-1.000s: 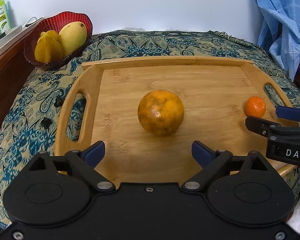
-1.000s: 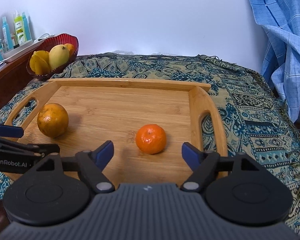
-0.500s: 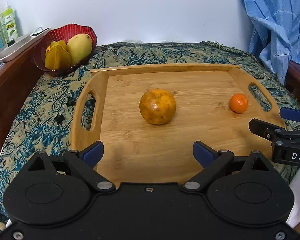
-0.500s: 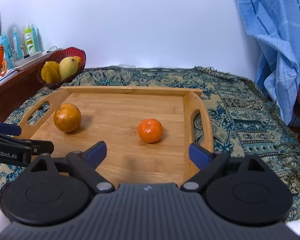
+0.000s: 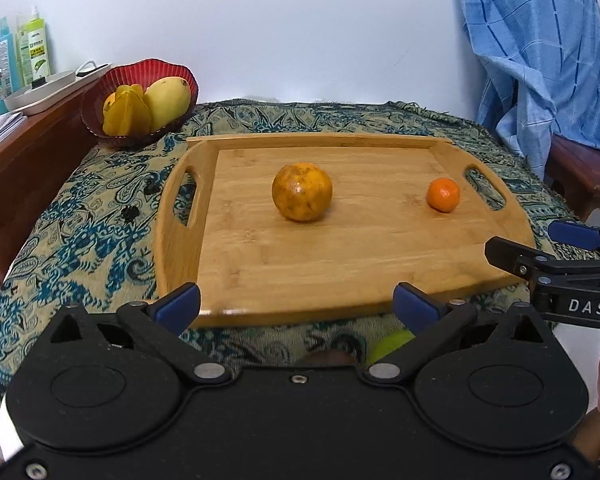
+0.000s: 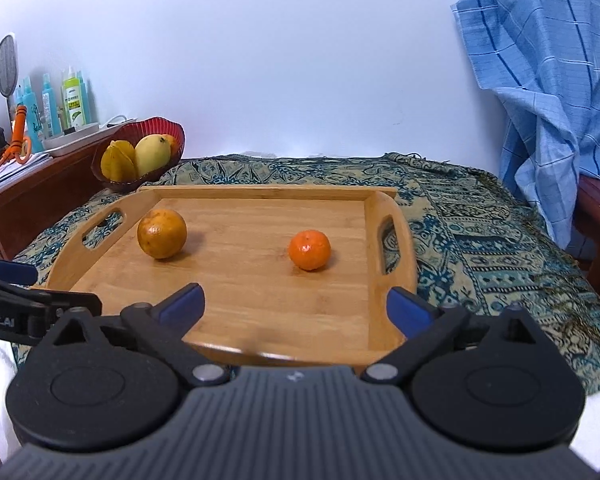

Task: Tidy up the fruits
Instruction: 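Grasp the dark purple fruit with the left tool while the right tool grasps a red date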

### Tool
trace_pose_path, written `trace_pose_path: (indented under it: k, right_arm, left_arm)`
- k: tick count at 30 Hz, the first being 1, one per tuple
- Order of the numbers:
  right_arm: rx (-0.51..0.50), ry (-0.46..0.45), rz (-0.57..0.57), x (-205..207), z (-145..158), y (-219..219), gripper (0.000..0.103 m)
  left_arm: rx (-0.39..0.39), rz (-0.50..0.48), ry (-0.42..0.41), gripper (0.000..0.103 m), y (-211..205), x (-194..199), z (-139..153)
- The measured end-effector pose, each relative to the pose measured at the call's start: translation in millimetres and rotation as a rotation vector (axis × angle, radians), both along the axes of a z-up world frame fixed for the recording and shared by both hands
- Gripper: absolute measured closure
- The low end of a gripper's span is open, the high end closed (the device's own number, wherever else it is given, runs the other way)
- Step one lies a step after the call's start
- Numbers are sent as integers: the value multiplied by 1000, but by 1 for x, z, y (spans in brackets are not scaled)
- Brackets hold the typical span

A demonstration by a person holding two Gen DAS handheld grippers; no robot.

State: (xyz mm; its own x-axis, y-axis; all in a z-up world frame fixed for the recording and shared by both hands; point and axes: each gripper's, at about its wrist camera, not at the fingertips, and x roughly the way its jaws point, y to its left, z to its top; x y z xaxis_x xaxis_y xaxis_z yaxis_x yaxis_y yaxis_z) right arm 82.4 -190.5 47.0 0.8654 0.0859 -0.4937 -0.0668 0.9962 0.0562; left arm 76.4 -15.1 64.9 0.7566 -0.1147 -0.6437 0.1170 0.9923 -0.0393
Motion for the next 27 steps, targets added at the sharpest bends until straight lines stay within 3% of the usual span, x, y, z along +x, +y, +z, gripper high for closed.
trace_pose_path:
  k: [9, 17, 23, 27]
  right_arm:
    - [-38, -17, -19, -27, -10, 2, 0]
    - [-52, -56, -20, -54, -19, 3, 0]
    - [-117, -80, -1, -73, -28, 15, 8]
    - [-123, -66, -1, -81, -33, 19, 16]
  left_arm:
    - [-29, 2, -77, 0, 6, -35, -7]
    - [38, -30, -117, 0, -1, -58, -17]
    - [44, -25, -132, 1, 0, -71, -26]
    - [41, -33, -144, 9, 2, -76, -27]
